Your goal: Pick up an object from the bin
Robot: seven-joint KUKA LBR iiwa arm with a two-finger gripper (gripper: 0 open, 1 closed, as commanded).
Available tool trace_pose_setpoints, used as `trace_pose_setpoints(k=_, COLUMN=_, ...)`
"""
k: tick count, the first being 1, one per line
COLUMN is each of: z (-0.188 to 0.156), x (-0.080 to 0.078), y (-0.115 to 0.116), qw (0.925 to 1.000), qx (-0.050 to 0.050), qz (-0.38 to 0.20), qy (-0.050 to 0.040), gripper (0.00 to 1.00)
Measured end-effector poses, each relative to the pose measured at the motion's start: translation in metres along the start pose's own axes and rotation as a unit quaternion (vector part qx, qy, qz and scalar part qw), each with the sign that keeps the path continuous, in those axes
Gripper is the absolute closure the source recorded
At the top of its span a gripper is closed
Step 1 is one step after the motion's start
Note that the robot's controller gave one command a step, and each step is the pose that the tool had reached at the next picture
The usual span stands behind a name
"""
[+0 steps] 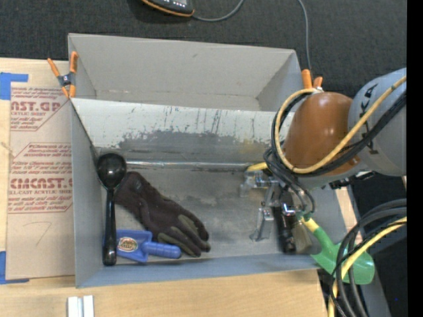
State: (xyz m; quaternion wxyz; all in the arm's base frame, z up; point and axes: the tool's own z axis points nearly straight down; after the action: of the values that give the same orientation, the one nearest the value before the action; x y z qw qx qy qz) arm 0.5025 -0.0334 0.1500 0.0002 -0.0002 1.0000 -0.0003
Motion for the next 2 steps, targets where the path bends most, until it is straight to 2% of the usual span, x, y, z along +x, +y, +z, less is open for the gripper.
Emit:
trace_pose_setpoints(k=1, z=0.000, x=0.000, y=0.000, qw=1.0000, qx=0.000, qz=0.000, qy=0.0000, gripper=0.00)
trace_pose_setpoints(k=2, z=0.002, x=0.001, y=0.015, qw=1.0000, qx=0.001, qz=-0.002, qy=-0.0007, gripper=0.00)
